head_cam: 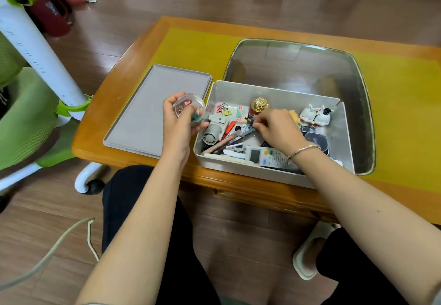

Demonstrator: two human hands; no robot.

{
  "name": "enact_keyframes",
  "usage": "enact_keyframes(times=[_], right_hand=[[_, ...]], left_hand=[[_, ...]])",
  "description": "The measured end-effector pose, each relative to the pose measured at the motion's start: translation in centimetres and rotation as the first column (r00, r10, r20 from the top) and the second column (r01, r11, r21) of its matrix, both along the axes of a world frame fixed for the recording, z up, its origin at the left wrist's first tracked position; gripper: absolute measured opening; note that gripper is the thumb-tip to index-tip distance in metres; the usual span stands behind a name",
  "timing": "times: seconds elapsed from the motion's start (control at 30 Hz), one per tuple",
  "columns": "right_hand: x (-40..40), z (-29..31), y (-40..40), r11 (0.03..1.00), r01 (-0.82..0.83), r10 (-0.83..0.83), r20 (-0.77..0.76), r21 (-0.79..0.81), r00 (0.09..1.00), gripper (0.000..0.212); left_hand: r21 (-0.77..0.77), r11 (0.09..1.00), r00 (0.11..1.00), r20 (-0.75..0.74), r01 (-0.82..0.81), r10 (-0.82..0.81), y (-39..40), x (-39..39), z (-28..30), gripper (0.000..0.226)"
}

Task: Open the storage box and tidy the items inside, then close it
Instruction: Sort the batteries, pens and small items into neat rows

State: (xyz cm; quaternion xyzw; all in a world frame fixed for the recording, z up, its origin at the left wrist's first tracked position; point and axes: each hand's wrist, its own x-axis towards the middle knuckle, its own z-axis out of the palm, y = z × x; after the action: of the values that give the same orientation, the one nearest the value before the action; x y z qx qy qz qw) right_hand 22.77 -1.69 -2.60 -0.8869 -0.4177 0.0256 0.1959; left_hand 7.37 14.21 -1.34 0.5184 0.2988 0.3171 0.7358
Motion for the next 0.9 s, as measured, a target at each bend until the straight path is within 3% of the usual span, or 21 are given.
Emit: enact_keyframes(times=[0.07, 0.23, 0.33, 0.5, 0.63, 0.77, 0.9], right_hand=[[-0.1, 0.7, -0.1, 0.995, 0.030, -0.031, 0.004, 0.100, 1.000, 0.008], [-0.1, 1.6, 0.2, 0.998, 0.049, -0.047, -0.056, 0.042, 0.997, 0.010], [-0.3, 1.7, 0.2, 0.988, 0.072, -0.060, -0.090, 0.136, 0.994, 0.013], [-0.7, 2.1, -0.8, 0.937, 0.092, -0.092, -0.017, 0.337, 0.996, 0.013], [-0.7, 2.8, -1.6, 0.930, 0.036, -0.024, -0.037, 0.366, 0.999, 0.009], [-0.4, 3.1, -2.3, 0.887, 0.111, -0.157, 0.067, 0.449, 0.985, 0.009], [-0.2, 3.5, -2.7, 0.853, 0.207, -0.146, -0.162, 0.479, 0.976, 0.014]], left_hand=[[0.013, 1.000, 1.000, -0.013, -0.015, 0.015, 0.0, 0.1, -0.2, 0.031], [-0.034, 0.999, 0.998, -0.045, -0.035, 0.033, 0.4, 0.1, -0.7, 0.029], [0.002, 0.999, 0.997, -0.057, -0.049, 0.049, 0.4, 0.0, -0.7, 0.029], [0.018, 0.999, 0.999, -0.031, -0.037, 0.038, 0.2, 0.1, -0.7, 0.027], [-0.019, 0.999, 0.999, -0.003, -0.050, 0.050, 0.2, 0.2, -0.7, 0.017], [-0.013, 0.999, 0.999, -0.013, -0.032, 0.031, 0.3, 0.2, -0.7, 0.016], [-0.003, 1.000, 0.999, -0.023, -0.030, 0.030, 0.2, 0.2, -0.7, 0.016]])
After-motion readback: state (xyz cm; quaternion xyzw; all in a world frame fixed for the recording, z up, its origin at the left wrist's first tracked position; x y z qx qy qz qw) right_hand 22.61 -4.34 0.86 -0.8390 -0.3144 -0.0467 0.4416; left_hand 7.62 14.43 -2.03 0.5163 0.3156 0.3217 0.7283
